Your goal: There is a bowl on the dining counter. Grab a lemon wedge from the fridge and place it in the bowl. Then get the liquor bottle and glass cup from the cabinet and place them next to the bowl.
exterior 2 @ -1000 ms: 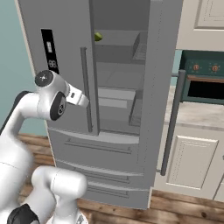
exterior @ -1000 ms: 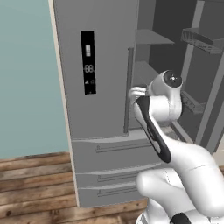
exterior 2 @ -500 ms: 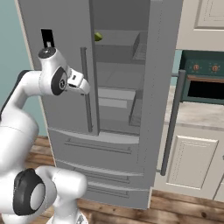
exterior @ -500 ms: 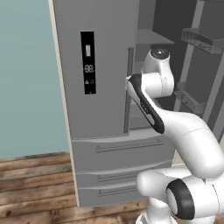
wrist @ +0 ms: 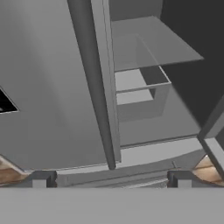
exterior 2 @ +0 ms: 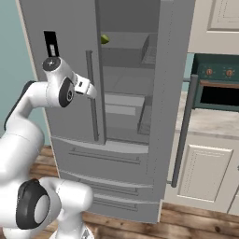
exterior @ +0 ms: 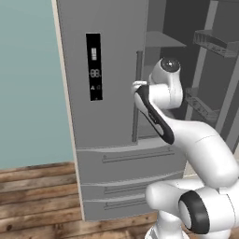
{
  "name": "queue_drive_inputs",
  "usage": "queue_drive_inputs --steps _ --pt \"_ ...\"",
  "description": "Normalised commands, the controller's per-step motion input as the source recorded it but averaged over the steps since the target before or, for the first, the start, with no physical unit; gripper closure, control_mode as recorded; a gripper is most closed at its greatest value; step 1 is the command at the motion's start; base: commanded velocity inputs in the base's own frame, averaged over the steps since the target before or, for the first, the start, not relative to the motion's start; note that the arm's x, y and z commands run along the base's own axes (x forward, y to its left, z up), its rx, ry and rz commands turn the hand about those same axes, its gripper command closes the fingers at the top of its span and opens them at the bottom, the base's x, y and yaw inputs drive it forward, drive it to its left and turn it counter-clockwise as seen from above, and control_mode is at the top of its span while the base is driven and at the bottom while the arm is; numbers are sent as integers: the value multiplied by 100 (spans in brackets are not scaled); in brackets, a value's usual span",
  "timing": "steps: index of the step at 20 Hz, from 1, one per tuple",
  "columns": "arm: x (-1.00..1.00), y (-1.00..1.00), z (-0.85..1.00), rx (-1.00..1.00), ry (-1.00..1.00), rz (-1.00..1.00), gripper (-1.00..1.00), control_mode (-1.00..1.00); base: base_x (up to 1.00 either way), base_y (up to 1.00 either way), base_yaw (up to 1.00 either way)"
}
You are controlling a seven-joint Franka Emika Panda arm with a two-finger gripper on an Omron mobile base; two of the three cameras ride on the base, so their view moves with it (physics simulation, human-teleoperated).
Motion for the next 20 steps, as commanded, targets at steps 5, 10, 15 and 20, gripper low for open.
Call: queue_drive_inputs --steps 5,10,15,20 --pt "38 0 0 4 -15 4 -100 -100 0 0 0" --pt "42 2 0 0 4 1 -100 -100 0 0 0" --pt "43 9 2 -5 19 0 -100 -100 0 0 0" --pt "44 16 0 -13 20 2 -100 -100 0 0 0"
